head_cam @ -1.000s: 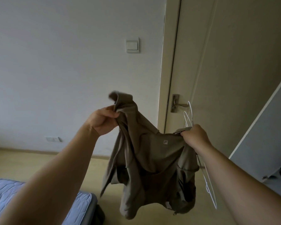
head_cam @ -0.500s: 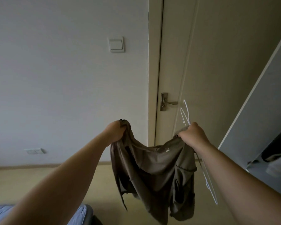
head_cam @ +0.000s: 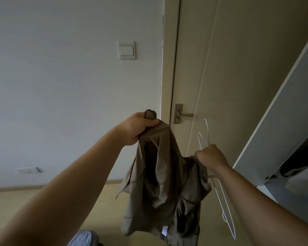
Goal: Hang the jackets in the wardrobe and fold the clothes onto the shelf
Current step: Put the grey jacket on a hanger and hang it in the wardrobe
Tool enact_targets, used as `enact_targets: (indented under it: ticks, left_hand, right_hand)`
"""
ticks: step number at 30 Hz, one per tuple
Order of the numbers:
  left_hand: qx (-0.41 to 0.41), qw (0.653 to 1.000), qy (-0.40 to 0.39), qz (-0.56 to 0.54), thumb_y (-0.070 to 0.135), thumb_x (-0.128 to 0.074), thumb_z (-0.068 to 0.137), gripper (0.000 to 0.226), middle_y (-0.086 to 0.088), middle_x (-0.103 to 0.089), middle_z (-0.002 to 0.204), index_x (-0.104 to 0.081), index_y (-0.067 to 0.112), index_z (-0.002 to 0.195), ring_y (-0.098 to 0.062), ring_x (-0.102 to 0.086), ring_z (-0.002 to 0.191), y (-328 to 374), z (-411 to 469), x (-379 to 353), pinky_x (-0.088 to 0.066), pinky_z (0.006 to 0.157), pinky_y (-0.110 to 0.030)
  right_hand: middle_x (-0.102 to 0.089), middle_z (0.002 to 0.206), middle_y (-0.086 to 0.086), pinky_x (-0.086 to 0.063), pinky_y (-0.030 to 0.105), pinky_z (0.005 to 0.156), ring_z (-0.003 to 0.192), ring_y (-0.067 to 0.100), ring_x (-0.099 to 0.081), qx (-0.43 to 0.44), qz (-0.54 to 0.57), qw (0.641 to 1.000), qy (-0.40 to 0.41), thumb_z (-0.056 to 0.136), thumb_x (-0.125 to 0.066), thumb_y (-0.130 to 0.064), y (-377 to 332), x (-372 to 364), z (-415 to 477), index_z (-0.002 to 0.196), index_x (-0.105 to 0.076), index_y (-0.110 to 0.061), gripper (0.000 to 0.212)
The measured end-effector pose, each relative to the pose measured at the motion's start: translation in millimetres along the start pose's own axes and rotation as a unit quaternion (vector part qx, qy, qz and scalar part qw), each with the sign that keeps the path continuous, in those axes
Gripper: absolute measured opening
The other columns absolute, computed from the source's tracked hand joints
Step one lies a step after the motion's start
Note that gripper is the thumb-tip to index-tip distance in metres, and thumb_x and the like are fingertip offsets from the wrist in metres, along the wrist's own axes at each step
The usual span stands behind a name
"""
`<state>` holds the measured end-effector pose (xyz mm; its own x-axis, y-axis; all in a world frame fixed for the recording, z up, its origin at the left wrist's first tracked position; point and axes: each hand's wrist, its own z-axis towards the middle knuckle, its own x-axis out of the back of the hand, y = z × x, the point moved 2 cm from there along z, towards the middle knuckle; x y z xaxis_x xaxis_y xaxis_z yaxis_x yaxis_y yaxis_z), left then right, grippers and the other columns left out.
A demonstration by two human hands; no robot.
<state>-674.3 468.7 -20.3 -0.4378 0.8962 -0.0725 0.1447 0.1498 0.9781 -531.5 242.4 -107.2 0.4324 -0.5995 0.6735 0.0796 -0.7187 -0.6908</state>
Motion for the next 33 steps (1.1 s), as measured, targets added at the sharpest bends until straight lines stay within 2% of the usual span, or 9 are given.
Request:
enact_targets:
  ticks: [3,6,10,13,16,22,25,30,33]
  left_hand:
    - [-0.021,0.999,0.03,0.027,0.007,-0.063,0.095,0.005,-0.014,-0.069,0.093,-0.063,0.006,0.099,-0.025,-0.069,0.084,2,6,3,-0.058,0.073,-0.033]
    - [-0.008,0.99,0.056,0.131,0.01,-0.063,0.096,0.005,-0.02,-0.068,0.103,-0.064,0.006,0.099,-0.031,-0.067,0.094,-13,12,3,-0.057,0.09,-0.042]
    - [0.011,0.979,0.148,0.141,0.009,-0.061,0.096,0.015,-0.023,-0.065,0.114,-0.06,0.005,0.11,-0.037,-0.065,0.106,-37,22,13,-0.053,0.097,-0.049]
    - [0.012,0.964,0.222,0.146,0.01,-0.061,0.096,0.006,-0.021,-0.063,0.114,-0.056,0.011,0.1,-0.036,-0.063,0.107,-42,32,32,-0.053,0.096,-0.049]
    - [0.015,0.947,0.273,0.17,0.013,-0.059,0.096,0.008,-0.017,-0.061,0.105,-0.053,0.012,0.09,-0.033,-0.062,0.099,-40,41,53,-0.055,0.092,-0.048]
    - [-0.025,0.914,0.337,0.226,0.014,-0.058,0.096,0.022,-0.004,-0.052,0.076,-0.047,0.014,0.076,-0.019,-0.051,0.069,-22,50,85,-0.044,0.058,-0.03]
    - [-0.051,0.898,0.357,0.253,0.015,-0.058,0.096,0.027,-0.003,-0.051,0.072,-0.045,0.015,0.072,-0.016,-0.049,0.066,-11,52,94,-0.04,0.055,-0.028]
    - [-0.096,0.907,0.332,0.242,0.019,-0.065,0.093,0.03,-0.002,-0.055,0.071,-0.044,0.016,0.071,-0.017,-0.055,0.067,5,50,85,-0.047,0.059,-0.029]
    - [-0.133,0.924,0.296,0.205,0.01,-0.069,0.088,0.035,0.004,-0.056,0.065,-0.042,0.017,0.068,-0.01,-0.056,0.06,11,44,67,-0.048,0.054,-0.023]
  right_hand:
    - [-0.065,0.117,0.014,-0.046,0.03,0.072,0.089,0.028,-0.065,0.025,-0.001,0.999,0.024,0.096,-0.047,-0.043,-13,-3,1,0.127,-0.053,-0.002,0.052]
    - [-0.071,0.101,0.012,-0.054,0.034,0.08,0.061,0.025,-0.072,0.042,0.032,0.999,0.013,0.103,-0.027,-0.05,-26,-8,0,0.109,-0.052,-0.014,0.044]
    - [-0.063,0.074,0.006,-0.041,0.027,0.056,0.059,0.021,-0.06,0.079,0.036,0.995,0.056,0.103,-0.03,-0.043,-36,-15,-2,0.083,-0.058,-0.013,0.046]
    - [-0.05,0.056,0.001,-0.031,0.026,0.051,0.052,0.019,-0.046,0.076,0.112,0.989,0.063,0.097,-0.038,-0.03,-41,-20,-2,0.063,-0.05,-0.014,0.039]
    - [-0.049,0.052,0.001,-0.032,0.028,0.052,0.051,0.022,-0.045,0.065,0.159,0.982,0.08,0.089,-0.04,-0.031,-43,-20,-4,0.057,-0.049,-0.013,0.038]
    - [-0.051,0.052,0.0,-0.034,0.03,0.054,0.052,0.023,-0.046,0.046,0.187,0.98,0.052,0.074,-0.04,-0.041,-46,-21,0,0.058,-0.052,-0.015,0.032]
    - [-0.054,0.055,0.002,-0.034,0.031,0.055,0.054,0.022,-0.048,0.059,0.167,0.984,0.031,0.07,-0.041,-0.043,-50,-21,2,0.058,-0.055,-0.015,0.034]
    - [-0.046,0.051,-0.002,-0.032,0.03,0.055,0.051,0.019,-0.043,0.109,0.093,0.989,-0.03,0.087,-0.047,-0.034,-62,-28,3,0.057,-0.049,-0.015,0.035]
    - [-0.043,0.052,-0.003,-0.028,0.027,0.05,0.048,0.015,-0.04,0.141,0.069,0.986,-0.048,0.095,-0.046,-0.027,-72,-39,4,0.058,-0.045,-0.015,0.038]
